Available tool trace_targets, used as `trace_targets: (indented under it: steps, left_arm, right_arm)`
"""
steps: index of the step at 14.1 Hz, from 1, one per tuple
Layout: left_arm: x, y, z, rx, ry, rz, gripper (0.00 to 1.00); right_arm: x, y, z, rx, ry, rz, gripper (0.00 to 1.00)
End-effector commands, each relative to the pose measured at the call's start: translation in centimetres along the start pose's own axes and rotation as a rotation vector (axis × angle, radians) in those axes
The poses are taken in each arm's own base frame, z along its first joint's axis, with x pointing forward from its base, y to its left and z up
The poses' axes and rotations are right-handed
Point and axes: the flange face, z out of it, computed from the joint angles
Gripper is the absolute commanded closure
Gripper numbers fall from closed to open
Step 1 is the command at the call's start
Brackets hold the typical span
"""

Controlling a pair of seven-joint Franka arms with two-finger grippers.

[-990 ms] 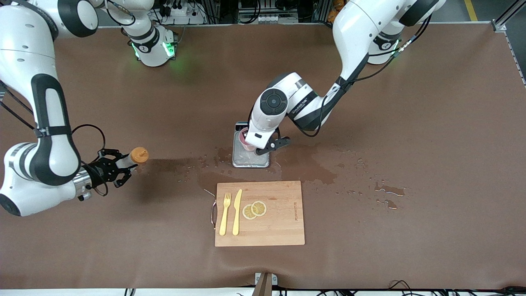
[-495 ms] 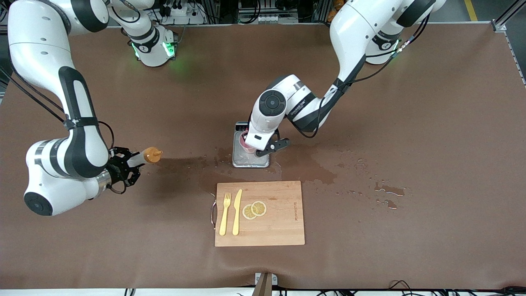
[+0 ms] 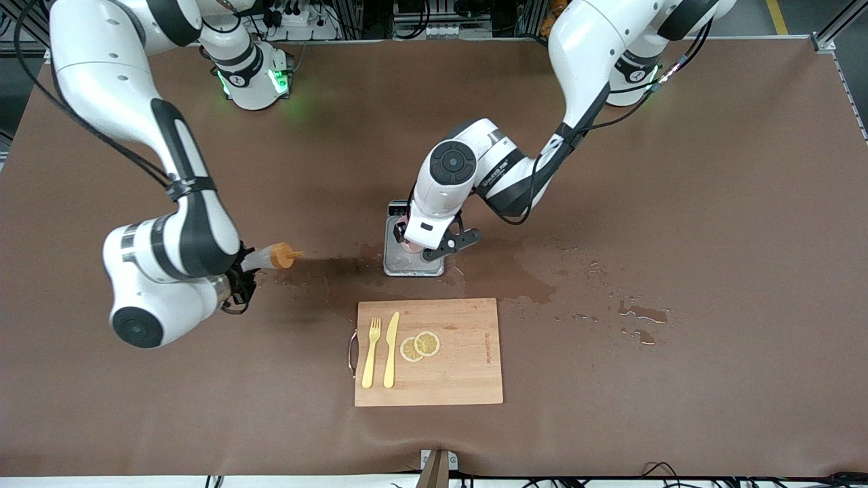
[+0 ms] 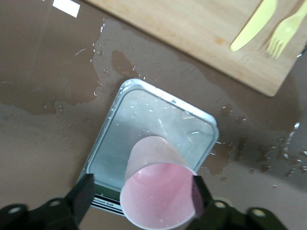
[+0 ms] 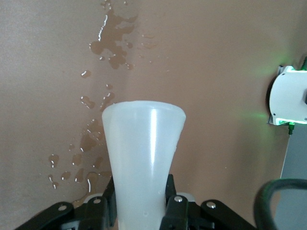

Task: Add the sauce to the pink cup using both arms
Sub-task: 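Lift the bottle with the right gripper and bring it over the cup, then squeeze sauce into the cup with the right gripper while the left gripper withdraws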

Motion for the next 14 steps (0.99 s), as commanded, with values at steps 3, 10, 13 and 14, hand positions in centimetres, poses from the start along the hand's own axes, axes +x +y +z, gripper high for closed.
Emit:
trace_targets:
  steps: [3, 10, 13, 14]
  left_arm:
    - [2.2, -1.6, -6.0, 0.039, 0.051, 0.005, 0.00]
    - [11.4, -9.2, -13.1, 0.178, -0.002, 0.225, 0.00]
    - [15.8, -12.7, -17.3, 0.150, 0.026, 0.290, 0.00]
    - [16.8, -14.1, -18.3, 0.150, 0.031, 0.324, 0.00]
  right_arm:
    - [-4.6, 3.8, -2.6, -0.014, 0.106, 0.124, 0.68]
    - [-13.7, 6.9, -2.7, 0.025, 0.274, 0.271, 0.70]
    - [-16.8, 8.0, -1.7, 0.032, 0.376, 0.305, 0.71]
    - [-17.7, 8.2, -1.6, 0.049, 0.406, 0.319, 0.71]
